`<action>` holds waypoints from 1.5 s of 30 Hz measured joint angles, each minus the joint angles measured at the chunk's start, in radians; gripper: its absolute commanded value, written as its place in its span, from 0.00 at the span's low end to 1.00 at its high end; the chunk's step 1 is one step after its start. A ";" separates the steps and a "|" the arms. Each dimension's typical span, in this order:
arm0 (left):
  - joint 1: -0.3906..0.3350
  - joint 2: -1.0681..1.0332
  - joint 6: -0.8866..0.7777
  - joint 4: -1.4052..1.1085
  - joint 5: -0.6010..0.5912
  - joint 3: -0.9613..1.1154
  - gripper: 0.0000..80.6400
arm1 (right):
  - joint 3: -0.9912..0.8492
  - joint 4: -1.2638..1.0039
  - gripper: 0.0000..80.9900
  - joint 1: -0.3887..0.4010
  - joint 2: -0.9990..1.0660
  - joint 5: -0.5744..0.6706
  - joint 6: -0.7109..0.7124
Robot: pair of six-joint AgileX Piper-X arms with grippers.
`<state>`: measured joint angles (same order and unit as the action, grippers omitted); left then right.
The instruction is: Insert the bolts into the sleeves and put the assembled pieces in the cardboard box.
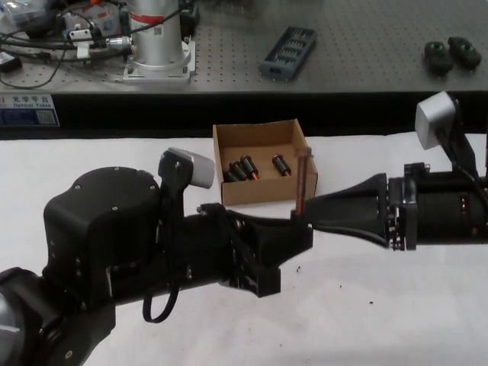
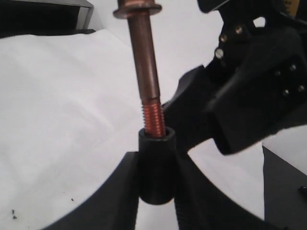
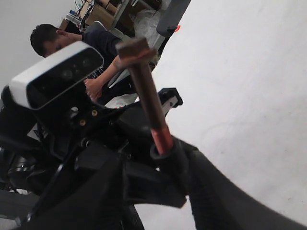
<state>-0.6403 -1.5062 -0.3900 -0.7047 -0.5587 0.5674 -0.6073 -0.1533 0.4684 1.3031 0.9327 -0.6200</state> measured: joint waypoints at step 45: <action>0.000 0.000 0.034 0.029 -0.071 0.000 0.05 | -0.026 0.069 0.05 -0.085 0.000 -0.069 0.100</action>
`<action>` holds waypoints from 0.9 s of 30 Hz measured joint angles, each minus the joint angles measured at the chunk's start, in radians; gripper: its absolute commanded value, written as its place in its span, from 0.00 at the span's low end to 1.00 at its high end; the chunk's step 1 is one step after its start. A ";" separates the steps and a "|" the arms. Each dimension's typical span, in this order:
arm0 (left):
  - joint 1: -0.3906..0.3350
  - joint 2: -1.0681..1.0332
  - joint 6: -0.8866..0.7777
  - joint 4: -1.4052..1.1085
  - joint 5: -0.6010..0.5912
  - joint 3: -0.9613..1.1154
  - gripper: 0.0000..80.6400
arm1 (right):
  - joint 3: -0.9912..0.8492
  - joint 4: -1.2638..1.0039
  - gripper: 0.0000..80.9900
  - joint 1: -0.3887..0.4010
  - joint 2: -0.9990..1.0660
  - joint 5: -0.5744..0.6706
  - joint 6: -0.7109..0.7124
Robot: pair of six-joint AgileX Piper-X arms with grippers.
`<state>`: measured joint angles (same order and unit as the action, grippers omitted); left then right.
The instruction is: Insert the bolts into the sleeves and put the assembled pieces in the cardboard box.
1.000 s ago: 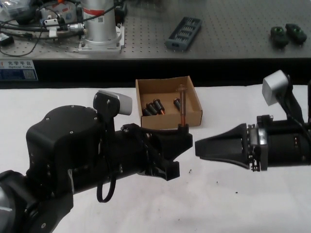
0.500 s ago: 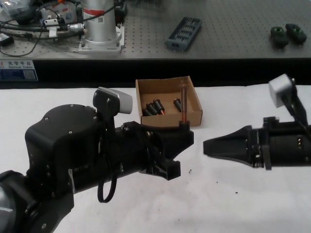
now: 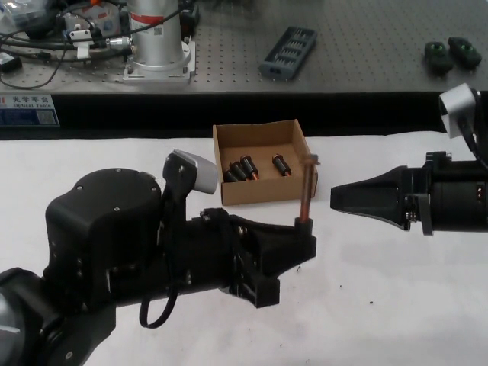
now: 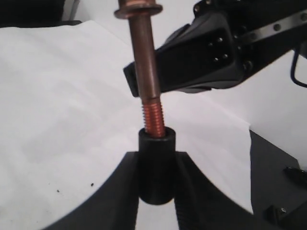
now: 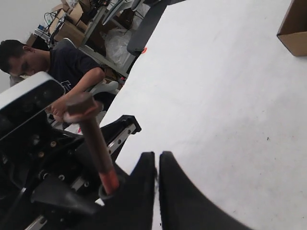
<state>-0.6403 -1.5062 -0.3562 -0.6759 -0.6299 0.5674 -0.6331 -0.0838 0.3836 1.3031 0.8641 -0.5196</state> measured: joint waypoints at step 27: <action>-0.035 0.000 -0.010 0.141 -0.120 0.000 0.05 | 0.000 0.003 0.05 0.004 0.000 0.075 -0.002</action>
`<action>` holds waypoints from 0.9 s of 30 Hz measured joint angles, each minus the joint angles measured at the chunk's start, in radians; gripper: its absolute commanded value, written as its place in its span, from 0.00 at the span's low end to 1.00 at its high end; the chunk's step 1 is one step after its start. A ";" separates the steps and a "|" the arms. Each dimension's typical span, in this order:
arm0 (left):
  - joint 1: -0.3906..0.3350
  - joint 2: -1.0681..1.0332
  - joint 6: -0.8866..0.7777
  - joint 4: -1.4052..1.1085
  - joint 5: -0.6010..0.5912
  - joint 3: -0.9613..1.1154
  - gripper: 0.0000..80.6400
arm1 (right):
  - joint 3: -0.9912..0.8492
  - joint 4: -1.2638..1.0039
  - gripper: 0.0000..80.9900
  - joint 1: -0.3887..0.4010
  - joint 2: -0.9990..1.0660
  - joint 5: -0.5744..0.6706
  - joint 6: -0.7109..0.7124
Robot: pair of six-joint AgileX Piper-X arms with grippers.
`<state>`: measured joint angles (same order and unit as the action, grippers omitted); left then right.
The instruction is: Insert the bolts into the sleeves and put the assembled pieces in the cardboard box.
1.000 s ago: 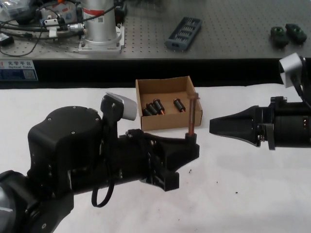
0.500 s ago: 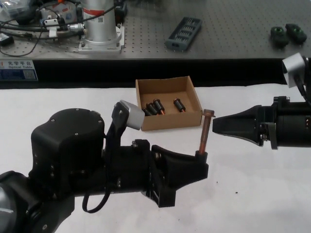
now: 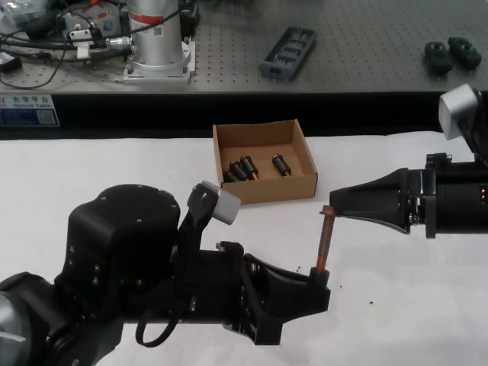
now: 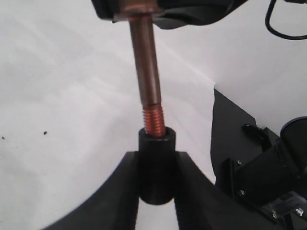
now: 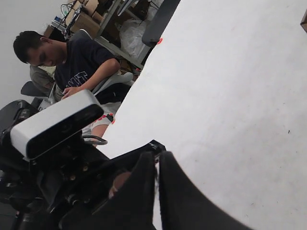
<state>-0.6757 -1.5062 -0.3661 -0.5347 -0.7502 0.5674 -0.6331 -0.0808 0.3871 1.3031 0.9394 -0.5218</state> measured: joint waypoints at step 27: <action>0.070 -0.025 0.016 0.122 0.216 0.126 0.05 | 0.000 0.200 0.05 0.062 -0.004 -0.022 0.197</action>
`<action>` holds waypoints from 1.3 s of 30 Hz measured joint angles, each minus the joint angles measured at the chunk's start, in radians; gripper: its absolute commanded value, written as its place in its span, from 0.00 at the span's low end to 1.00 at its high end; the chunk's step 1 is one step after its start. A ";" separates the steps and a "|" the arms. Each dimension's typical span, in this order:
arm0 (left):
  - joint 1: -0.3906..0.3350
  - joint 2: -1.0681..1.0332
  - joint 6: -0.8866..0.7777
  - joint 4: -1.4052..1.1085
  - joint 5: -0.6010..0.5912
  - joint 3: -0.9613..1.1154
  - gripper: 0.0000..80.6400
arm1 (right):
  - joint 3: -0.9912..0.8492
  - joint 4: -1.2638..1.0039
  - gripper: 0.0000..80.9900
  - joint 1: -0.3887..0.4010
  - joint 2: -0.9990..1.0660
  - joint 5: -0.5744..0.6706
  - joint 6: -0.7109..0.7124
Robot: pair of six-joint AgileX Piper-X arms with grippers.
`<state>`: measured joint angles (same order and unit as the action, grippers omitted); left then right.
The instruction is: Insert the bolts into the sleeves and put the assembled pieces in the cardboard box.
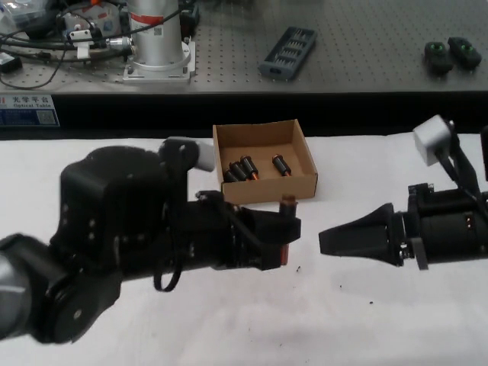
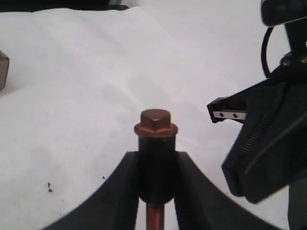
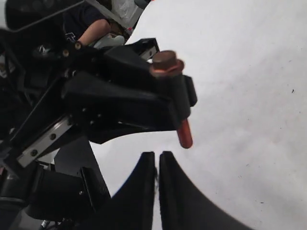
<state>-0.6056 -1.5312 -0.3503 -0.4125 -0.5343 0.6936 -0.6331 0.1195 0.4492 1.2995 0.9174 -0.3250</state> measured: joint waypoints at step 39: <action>0.153 -0.553 0.171 0.450 0.097 0.782 0.05 | 0.000 0.390 0.05 0.155 -0.120 -0.086 0.266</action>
<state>-0.4524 -2.0844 -0.1797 0.0380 -0.4370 1.4756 -0.6331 0.5093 0.6038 1.1790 0.8311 -0.0593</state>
